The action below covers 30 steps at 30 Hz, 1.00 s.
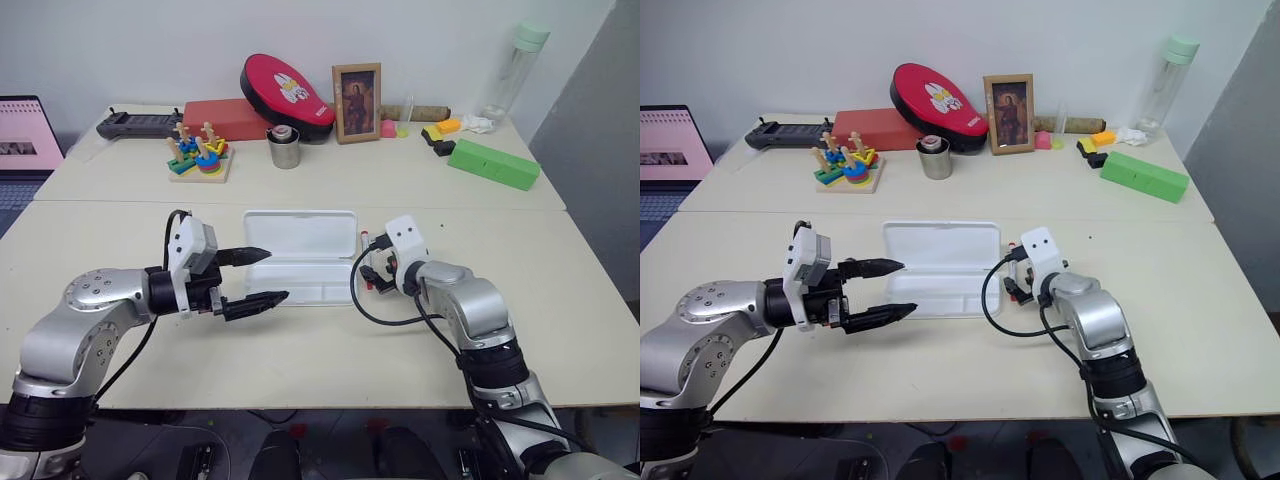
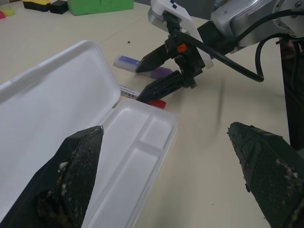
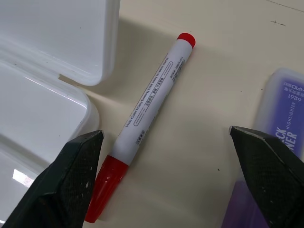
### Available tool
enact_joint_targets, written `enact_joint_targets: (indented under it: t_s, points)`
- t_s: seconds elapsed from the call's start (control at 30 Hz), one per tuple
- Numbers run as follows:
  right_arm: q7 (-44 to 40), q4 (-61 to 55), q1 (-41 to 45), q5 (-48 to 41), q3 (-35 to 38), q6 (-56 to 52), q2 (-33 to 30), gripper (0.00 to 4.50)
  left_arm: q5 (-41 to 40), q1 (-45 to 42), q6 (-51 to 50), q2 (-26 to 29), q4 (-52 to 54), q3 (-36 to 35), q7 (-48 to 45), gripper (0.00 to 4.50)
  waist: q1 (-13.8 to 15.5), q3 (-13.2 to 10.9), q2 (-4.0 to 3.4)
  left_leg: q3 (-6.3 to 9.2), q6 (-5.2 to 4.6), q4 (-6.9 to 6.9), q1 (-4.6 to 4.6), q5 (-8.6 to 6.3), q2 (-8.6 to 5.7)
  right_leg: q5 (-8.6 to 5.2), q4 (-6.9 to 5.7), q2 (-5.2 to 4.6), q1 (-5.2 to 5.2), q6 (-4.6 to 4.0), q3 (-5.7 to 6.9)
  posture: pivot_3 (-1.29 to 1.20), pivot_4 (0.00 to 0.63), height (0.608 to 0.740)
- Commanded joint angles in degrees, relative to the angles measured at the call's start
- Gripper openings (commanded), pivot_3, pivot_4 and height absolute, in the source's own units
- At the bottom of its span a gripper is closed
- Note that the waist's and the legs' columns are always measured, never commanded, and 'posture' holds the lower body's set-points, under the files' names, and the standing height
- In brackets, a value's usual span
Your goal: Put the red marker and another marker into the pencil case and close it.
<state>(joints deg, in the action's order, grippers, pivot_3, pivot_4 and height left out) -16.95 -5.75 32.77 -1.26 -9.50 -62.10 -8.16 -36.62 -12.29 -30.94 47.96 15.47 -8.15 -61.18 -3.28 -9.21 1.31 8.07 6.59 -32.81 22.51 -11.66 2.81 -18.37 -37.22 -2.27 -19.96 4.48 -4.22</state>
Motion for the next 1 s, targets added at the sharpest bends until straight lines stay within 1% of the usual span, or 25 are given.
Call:
enact_joint_targets:
  t_s: [0.03, 0.07, 0.17, 0.37, 0.4, 0.43, 0.47, 0.53, 0.7, 0.87, 1.0]
  points:
    - [0.4, 0.8, 0.5, 0.1, -1.2, 1.9, -0.2, 4.47, -0.5, 0.1, 0.0, -0.1, 2.2, -1.2, 0.7, 4.50, 0.0, 0.0, 0.00, 0.00, 0.00, 0.00, -0.01, 0.00, 0.00, 0.00, 0.00, 0.00, 0.01, 0.00, 0.00, 0.00, 0.150, 0.740]
    - [0.4, 1.1, 0.5, 0.1, -1.4, 2.2, -0.2, 4.47, -0.6, 0.2, 0.0, -0.1, 2.3, -1.2, 0.9, 4.50, 0.0, 0.0, -0.01, 0.00, 0.00, 0.00, -0.01, 0.00, 0.00, 0.00, 0.00, 0.00, 0.01, 0.00, 0.00, 0.00, 0.150, 0.740]
    - [0.3, 1.9, 0.5, 0.0, -1.9, 2.4, -0.2, 3.96, -0.8, 0.4, 0.0, -0.2, 2.6, -1.5, 1.3, 4.50, 0.0, 0.0, -0.01, 0.00, 0.00, 0.00, 0.00, 0.00, 0.00, 0.00, 0.01, 0.00, 0.01, 0.00, 0.00, 0.00, 0.150, 0.740]
    - [0.2, 2.5, 0.6, -0.8, -1.2, 2.0, -0.2, 2.44, -0.8, 1.1, 0.5, -0.2, 2.2, -1.9, 1.5, 4.50, 0.1, 0.0, -0.03, 0.00, 0.00, -0.01, -0.01, 0.00, 0.00, 0.00, 0.00, 0.00, 0.02, 0.00, 0.00, 0.00, 0.150, 0.740]
    - [0.3, 2.6, 0.8, -0.8, -0.8, 2.0, -0.2, 2.38, -0.8, 1.0, 0.6, -0.2, 2.1, -1.9, 1.6, 4.50, 0.1, 0.0, -0.03, 0.00, 0.00, -0.01, -0.01, 0.00, 0.00, 0.00, 0.00, 0.00, 0.02, 0.00, 0.00, 0.00, 0.150, 0.740]
    - [0.5, 2.7, 1.0, -0.9, -0.5, 2.0, -0.2, 1.94, -0.8, 1.0, 0.6, -0.3, 2.0, -1.9, 1.7, 4.50, 0.1, 0.0, -0.03, 0.01, 0.00, -0.01, -0.01, 0.00, 0.00, 0.00, 0.00, 0.00, 0.02, 0.00, 0.00, 0.00, 0.150, 0.740]
    - [0.7, 2.7, 1.2, -1.0, 0.0, 2.1, 0.0, 1.93, -0.8, 0.9, 0.6, -0.3, 2.0, -1.8, 1.8, 4.50, 0.1, 0.0, -0.04, 0.00, 0.00, -0.01, -0.01, 0.00, 0.00, 0.00, 0.00, 0.00, 0.02, 0.00, 0.00, 0.00, 0.150, 0.740]
    - [1.2, 2.6, 1.5, -1.2, 0.7, 1.9, 0.2, 1.39, -0.7, 0.8, 0.7, -0.4, 1.9, -1.8, 1.9, 4.50, 0.1, 0.0, -0.04, 0.01, 0.00, -0.01, -0.01, 0.00, 0.00, 0.00, 0.00, 0.00, 0.02, 0.00, 0.00, 0.00, 0.150, 0.740]
    - [2.2, 2.7, 1.9, -1.5, 2.0, 1.8, 0.0, 0.32, -0.6, 0.3, 0.7, -0.6, 1.7, -1.5, 2.0, 4.50, 0.1, 0.0, -0.02, 0.01, 0.00, -0.01, -0.01, 0.00, 0.00, 0.00, 0.00, 0.00, 0.01, 0.00, 0.00, 0.00, 0.150, 0.740]
    - [3.6, 2.6, 2.3, -2.1, 3.9, 1.6, 0.4, 0.28, -0.4, 0.0, 0.9, -0.8, 1.5, -1.3, 2.0, 4.50, 0.0, 0.0, -0.04, 0.00, 0.00, -0.01, 0.00, 0.00, 0.00, 0.00, 0.00, 0.00, 0.01, 0.00, 0.00, 0.00, 0.150, 0.740]
    - [6.0, 2.0, 4.0, -3.2, 7.8, 1.0, 1.7, 0.28, -0.3, -0.4, 1.0, -1.0, 1.2, -1.3, 2.0, 4.50, 0.0, 0.0, -0.03, 0.00, 0.00, 0.00, 0.00, 0.00, 0.00, 0.00, 0.00, 0.00, 0.00, 0.00, 0.00, 0.00, 0.150, 0.740]
